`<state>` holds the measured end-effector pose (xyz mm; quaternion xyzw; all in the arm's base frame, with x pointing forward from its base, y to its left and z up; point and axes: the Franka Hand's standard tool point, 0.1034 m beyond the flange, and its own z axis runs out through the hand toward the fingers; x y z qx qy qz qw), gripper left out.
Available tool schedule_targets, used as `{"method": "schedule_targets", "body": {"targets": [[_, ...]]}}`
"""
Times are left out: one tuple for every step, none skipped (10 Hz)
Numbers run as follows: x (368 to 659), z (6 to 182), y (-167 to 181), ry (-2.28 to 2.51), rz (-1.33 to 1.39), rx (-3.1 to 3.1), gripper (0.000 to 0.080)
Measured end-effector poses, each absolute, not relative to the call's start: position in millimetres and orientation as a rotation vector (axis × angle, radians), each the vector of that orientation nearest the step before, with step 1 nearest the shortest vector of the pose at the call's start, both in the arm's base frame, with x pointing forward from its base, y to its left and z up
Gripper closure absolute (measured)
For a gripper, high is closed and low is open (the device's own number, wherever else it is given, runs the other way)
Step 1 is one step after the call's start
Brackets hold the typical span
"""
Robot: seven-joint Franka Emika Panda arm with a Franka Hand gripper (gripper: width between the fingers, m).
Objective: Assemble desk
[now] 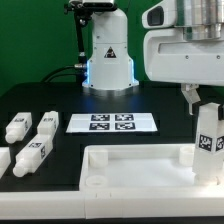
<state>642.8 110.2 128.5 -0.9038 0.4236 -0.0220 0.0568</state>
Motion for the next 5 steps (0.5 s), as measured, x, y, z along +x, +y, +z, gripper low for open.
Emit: {"method": "schedule_targets", "body": {"targets": [[642.9, 127.9, 109.2, 1.419, -0.053, -2.664, 0.0509], [642.8, 127.9, 109.3, 1.513, -0.044, -2.608, 0.0509], [642.7, 127.6, 109.1, 1.638, -0.025, -2.520, 0.0509], [643.1, 127.4, 105.1, 1.827, 0.025, -2.344, 0.0509], [642.6, 126.6, 102.8, 2.009, 0.069, -2.131, 0.0509]]}}
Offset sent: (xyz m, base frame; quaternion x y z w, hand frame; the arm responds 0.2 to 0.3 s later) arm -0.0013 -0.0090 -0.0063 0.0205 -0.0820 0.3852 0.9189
